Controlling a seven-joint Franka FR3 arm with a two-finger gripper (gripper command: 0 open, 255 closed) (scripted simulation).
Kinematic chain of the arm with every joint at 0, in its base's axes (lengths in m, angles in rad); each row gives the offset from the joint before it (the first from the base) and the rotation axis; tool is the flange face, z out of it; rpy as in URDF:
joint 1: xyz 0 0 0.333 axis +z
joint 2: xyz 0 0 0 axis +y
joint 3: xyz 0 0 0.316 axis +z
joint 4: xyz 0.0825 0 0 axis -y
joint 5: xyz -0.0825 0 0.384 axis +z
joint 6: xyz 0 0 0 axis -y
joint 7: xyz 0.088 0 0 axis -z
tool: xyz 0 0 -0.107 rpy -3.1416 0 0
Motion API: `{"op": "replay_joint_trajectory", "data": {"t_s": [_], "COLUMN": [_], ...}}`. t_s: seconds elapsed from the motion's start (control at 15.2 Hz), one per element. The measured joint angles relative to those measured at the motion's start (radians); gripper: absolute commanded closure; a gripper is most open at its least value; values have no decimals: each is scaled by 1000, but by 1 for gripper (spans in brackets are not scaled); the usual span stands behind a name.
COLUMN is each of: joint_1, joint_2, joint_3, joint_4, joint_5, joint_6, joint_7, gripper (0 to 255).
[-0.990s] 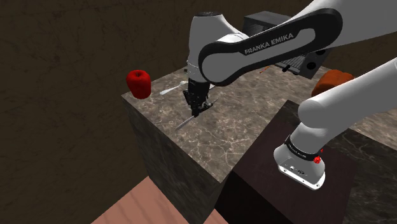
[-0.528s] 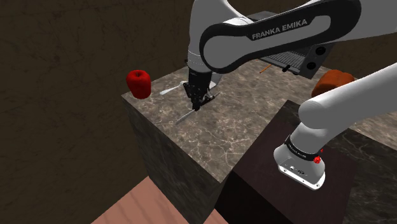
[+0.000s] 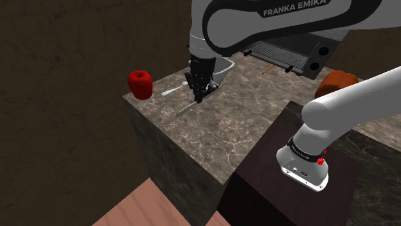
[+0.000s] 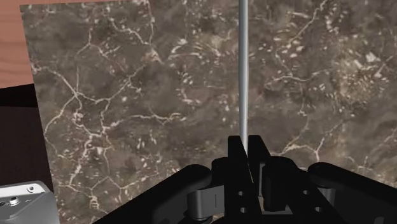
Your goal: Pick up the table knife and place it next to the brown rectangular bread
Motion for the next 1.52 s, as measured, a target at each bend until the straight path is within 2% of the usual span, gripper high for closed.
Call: {"op": "replay_joint_trajectory", "data": {"t_s": [0.86,1.06,1.32,1.52], "joint_1": [7,50,126,171], "joint_2": [-28,-104,-254,-365], "joint_3": [-76,-147,-269,-358], "joint_4": [137,73,-66,-144], "joint_5": [-28,-7,15,4], "joint_6": [-170,-200,-245,-305], "joint_7": [11,-32,-110,-156], "gripper": [255,255,255,255]}}
